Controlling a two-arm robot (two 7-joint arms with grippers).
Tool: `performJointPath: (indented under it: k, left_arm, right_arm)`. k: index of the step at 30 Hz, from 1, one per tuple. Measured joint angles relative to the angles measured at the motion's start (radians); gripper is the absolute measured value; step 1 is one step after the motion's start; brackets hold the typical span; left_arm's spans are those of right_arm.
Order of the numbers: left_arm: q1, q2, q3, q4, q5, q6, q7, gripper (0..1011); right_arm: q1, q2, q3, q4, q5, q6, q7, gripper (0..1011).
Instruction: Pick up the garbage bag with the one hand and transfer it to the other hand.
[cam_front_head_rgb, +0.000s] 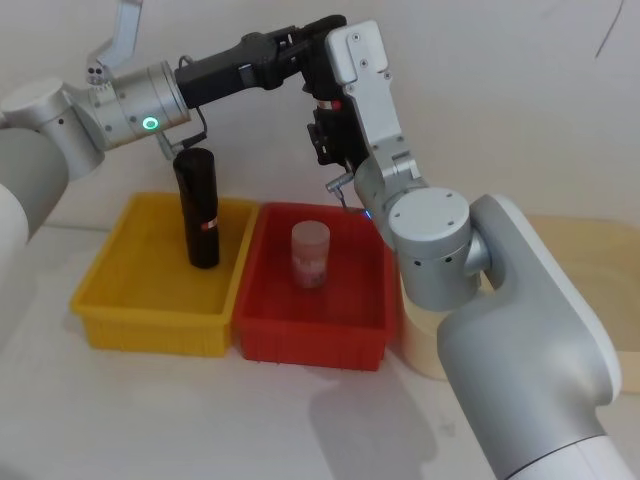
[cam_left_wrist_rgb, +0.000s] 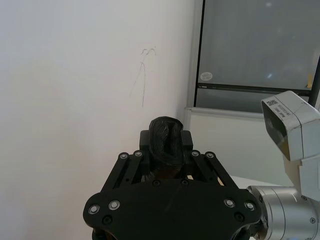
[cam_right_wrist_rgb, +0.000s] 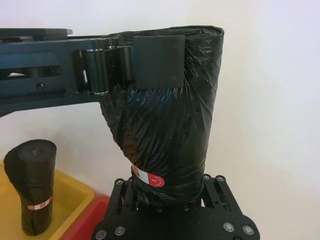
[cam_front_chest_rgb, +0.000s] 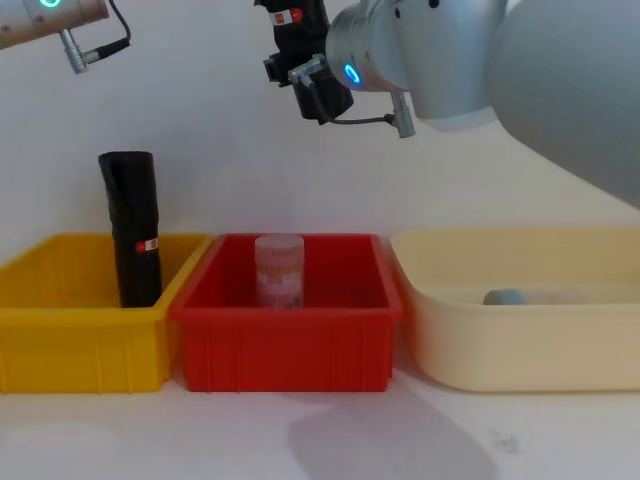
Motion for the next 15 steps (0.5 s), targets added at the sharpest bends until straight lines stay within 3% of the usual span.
performJointPath:
  k: [13,15]
  left_arm:
    - [0.0,0.0,0.0,0.0,0.0,0.0,0.0,334]
    - [0.0,0.0,0.0,0.0,0.0,0.0,0.0,399]
  right_arm:
    - [0.005,-0.004,0.002,0.009,-0.001,-0.001,-0.004,527]
    - [0.005,-0.004,0.003,0.01,-0.001,-0.001,-0.005,527]
